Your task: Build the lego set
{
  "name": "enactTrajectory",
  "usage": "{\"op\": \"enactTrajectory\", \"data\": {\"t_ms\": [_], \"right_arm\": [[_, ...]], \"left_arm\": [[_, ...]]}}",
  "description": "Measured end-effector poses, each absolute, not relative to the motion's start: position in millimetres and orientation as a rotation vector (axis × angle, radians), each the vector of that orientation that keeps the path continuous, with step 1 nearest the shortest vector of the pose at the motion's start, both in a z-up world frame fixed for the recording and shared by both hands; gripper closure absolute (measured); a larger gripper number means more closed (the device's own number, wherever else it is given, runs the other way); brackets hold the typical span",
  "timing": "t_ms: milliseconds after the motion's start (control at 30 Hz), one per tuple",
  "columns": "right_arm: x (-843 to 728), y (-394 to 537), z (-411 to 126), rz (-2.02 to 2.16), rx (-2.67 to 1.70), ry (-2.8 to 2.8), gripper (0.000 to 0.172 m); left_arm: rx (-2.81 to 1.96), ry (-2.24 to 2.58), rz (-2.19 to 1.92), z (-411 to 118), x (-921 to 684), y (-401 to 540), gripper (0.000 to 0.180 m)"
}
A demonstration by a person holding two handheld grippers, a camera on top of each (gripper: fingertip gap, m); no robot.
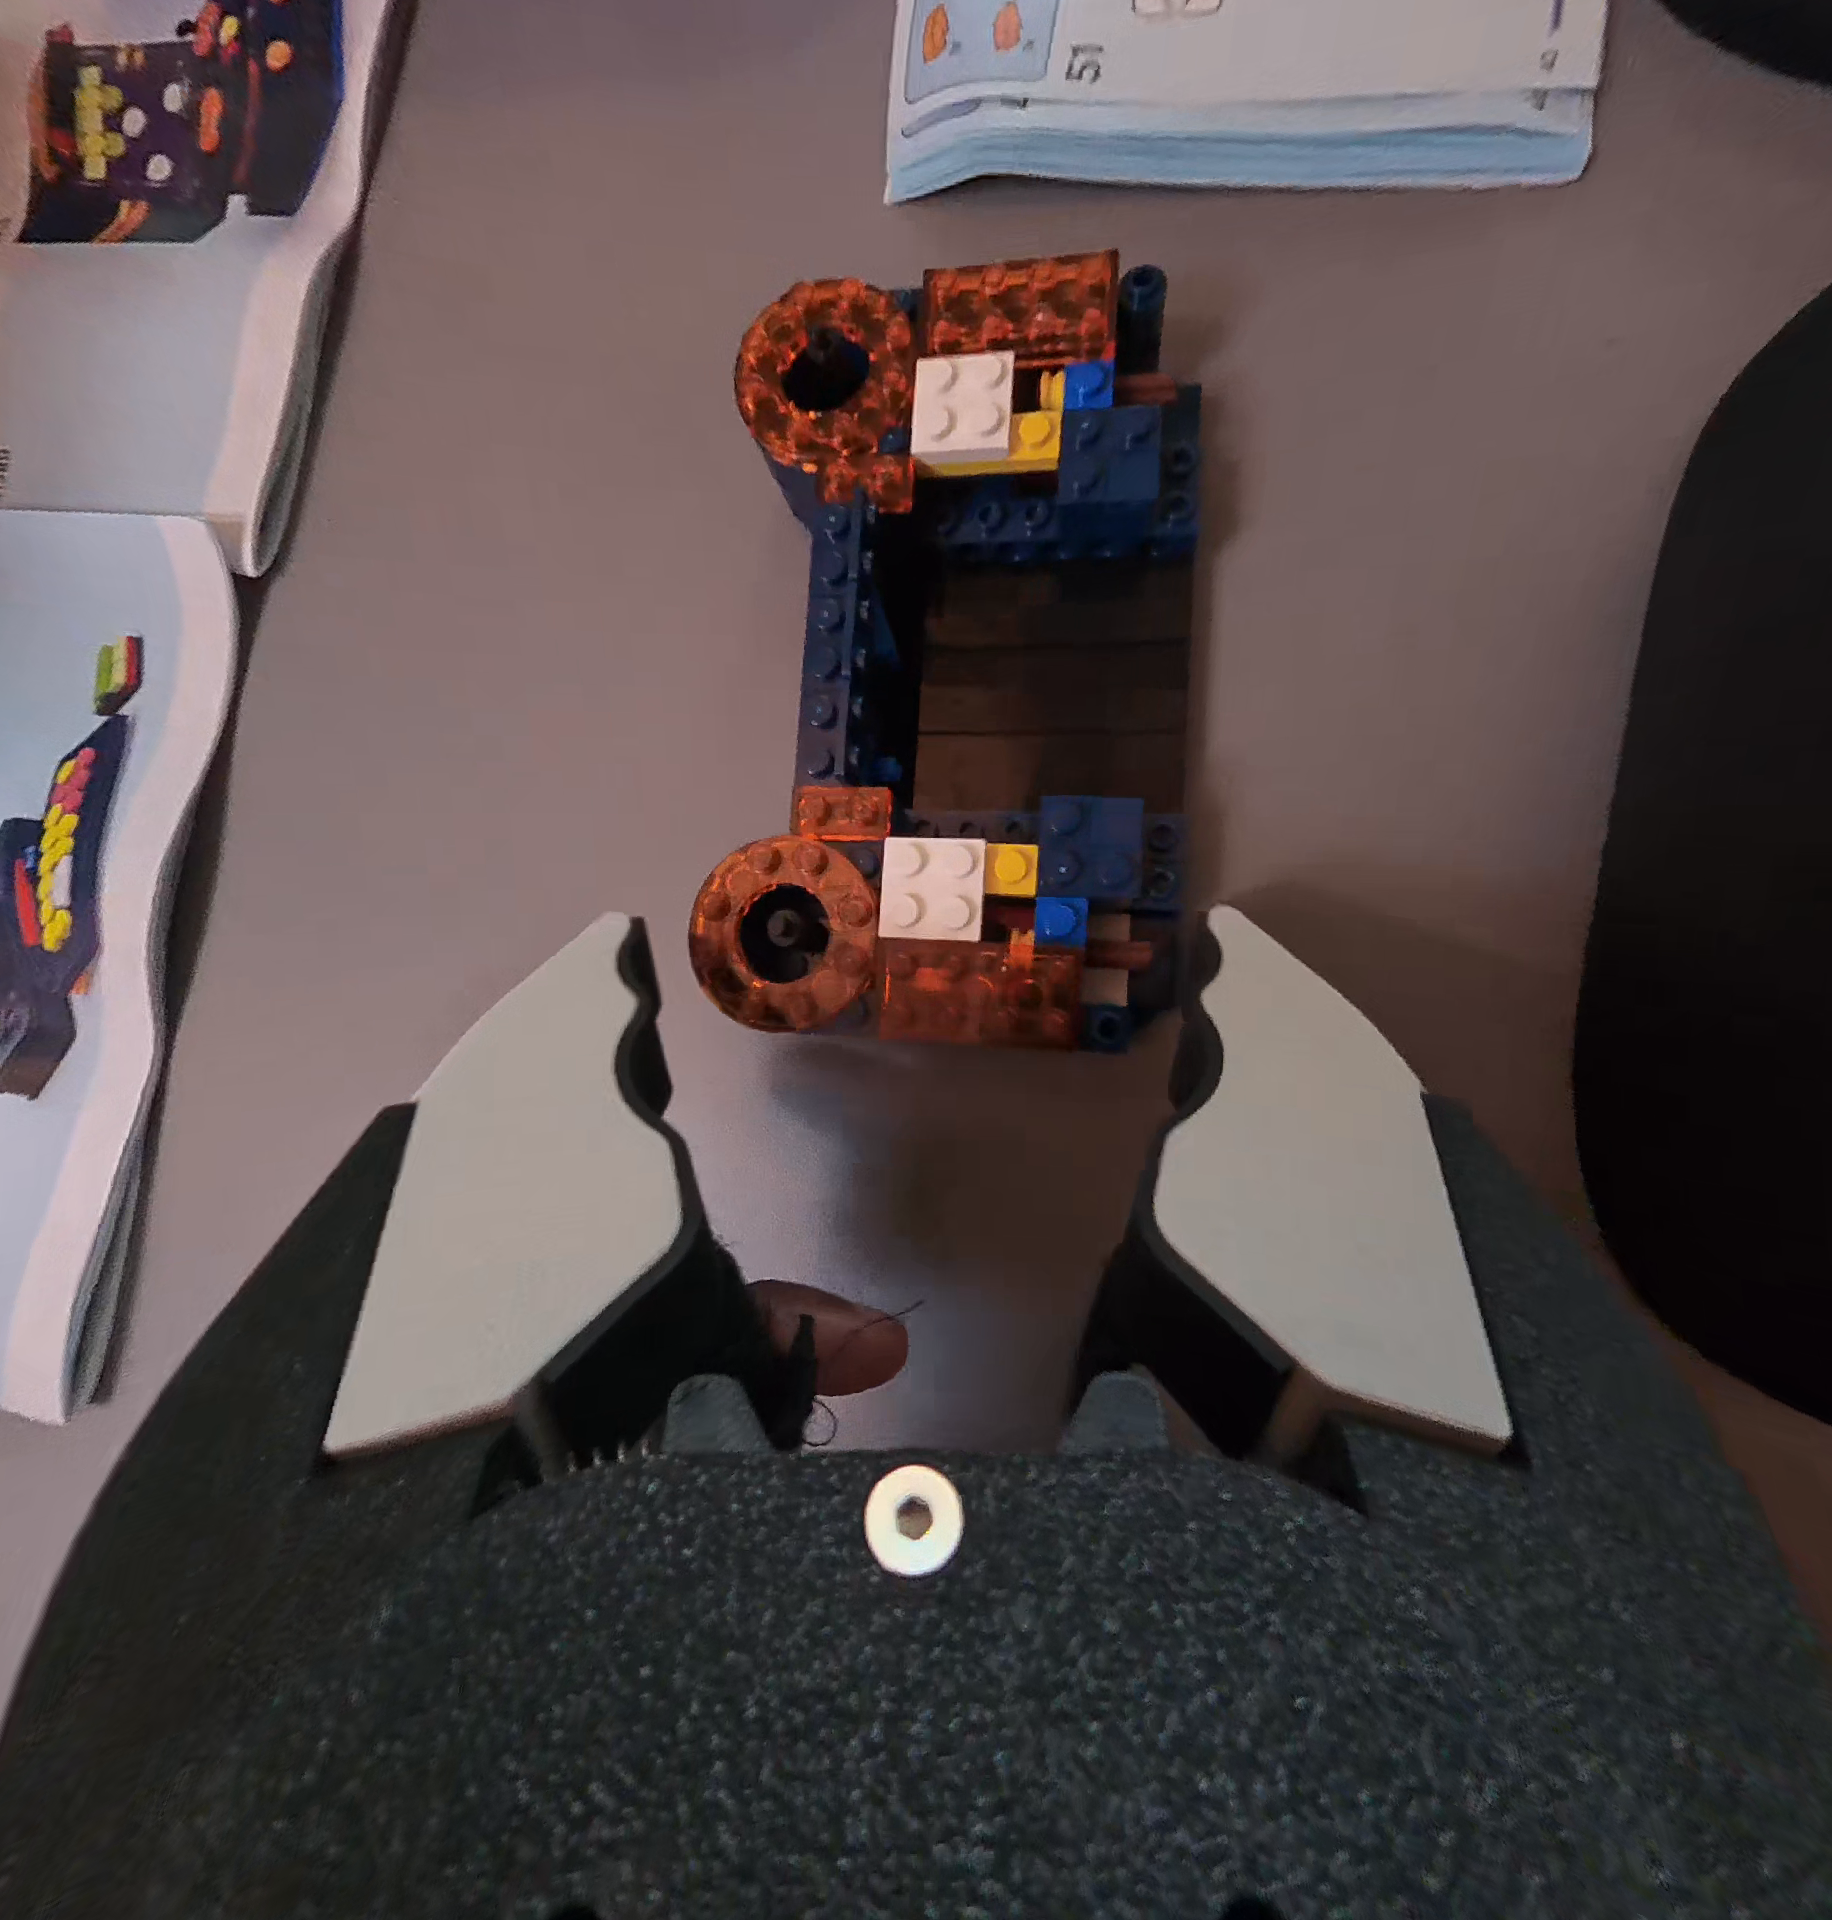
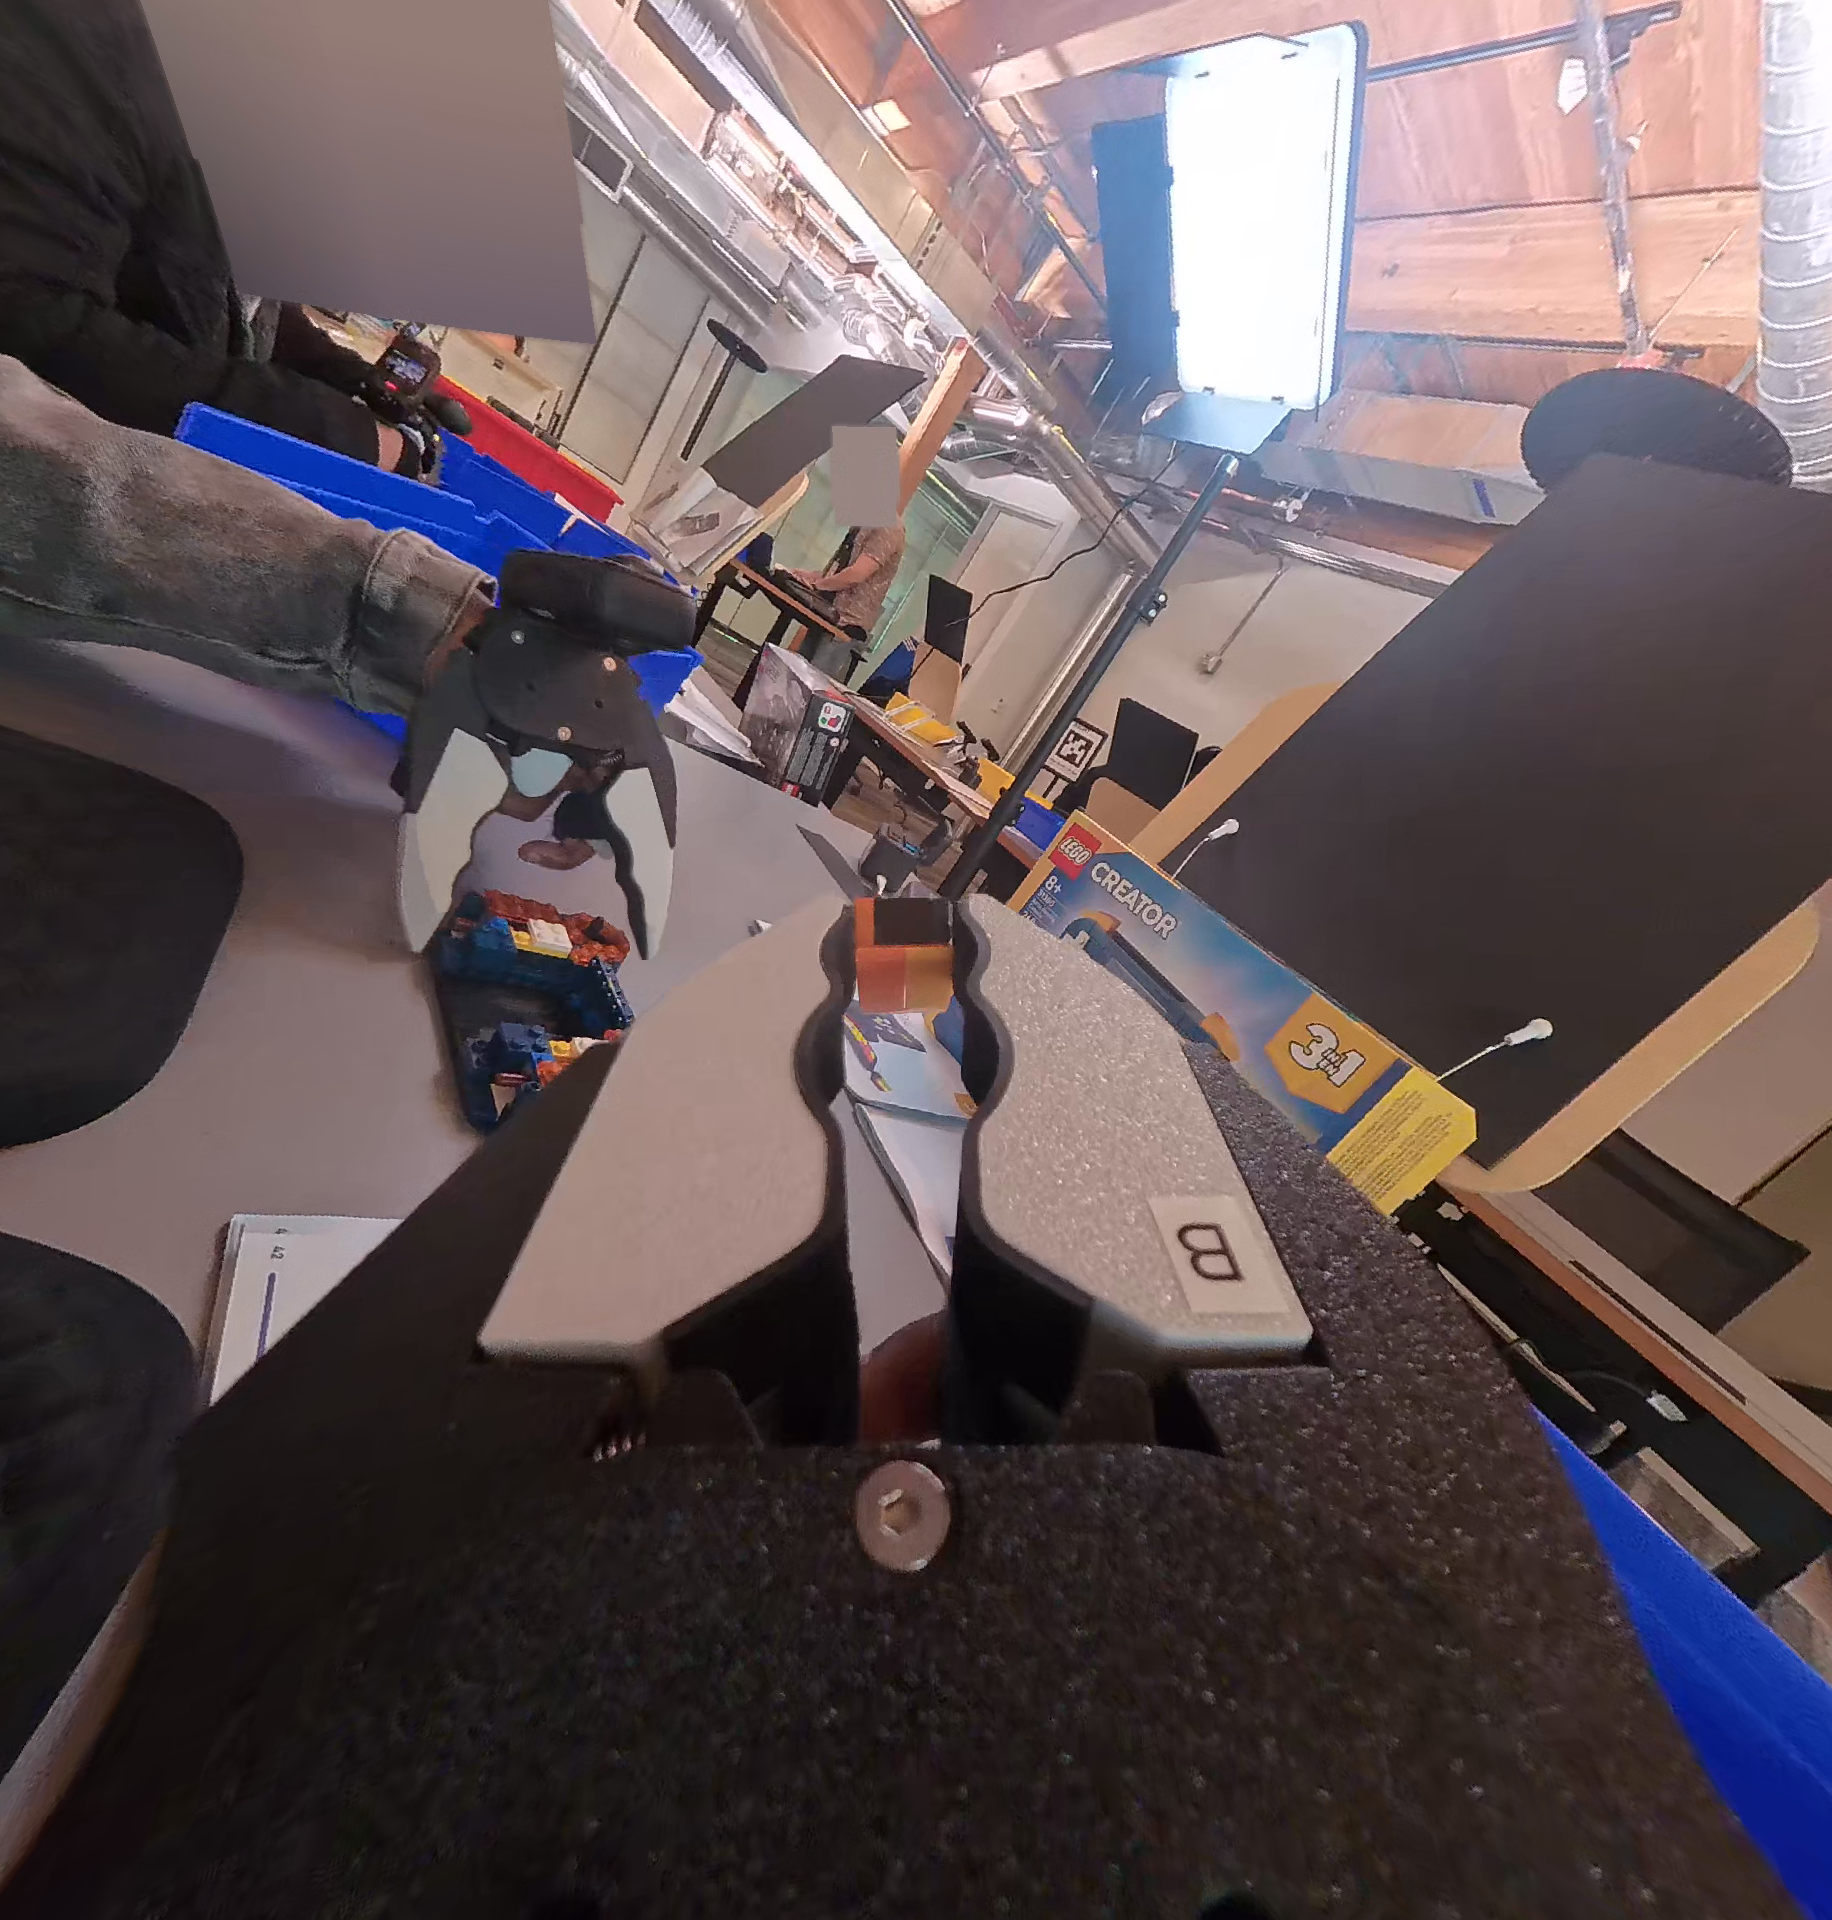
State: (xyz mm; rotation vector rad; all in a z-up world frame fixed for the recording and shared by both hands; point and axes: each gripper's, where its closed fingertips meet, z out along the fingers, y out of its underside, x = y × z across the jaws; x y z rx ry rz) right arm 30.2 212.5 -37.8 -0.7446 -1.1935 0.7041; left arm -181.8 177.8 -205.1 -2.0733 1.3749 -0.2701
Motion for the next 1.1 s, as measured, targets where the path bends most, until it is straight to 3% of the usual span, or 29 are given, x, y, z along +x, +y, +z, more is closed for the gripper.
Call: {"op": "enactTrajectory", "data": {"t_ms": [200, 500, 633, 733, 800, 1100], "right_arm": [[29.7, 212.2, -40.3, 0.697, -0.749, -1.204, 0.155], [11.2, 207.7, -62.3, 0.491, -0.734, -1.317, 0.155], [1.0, 213.5, -66.7, 0.054, -0.659, -1.299, 0.155], [-3.8, 214.6, -60.6, -0.541, -0.49, -1.265, 0.155], [-11.4, 202.4, -56.5, -0.693, -0.403, -1.228, 0.155], [-22.6, 182.4, -61.0, -0.297, -0.533, -1.235, 0.155]], "left_arm": [[-2.102, 1.265, -0.304, -206.1, -178.3, 177.2, 0.093], [-2.311, 0.582, -0.179, -206.3, -165.1, 185.9, 0.094], [-2.127, 0.373, -0.054, -159.5, -171.7, 194.6, 0.076], [-1.789, 0.264, -0.265, -92.6, -128.2, 186.1, 0.094], [-1.605, 0.252, -0.419, -64.3, -88.0, 173.3, 0.112], [-1.484, 0.457, -0.269, -66.5, -20.0, 180.1, 0.14]]}}
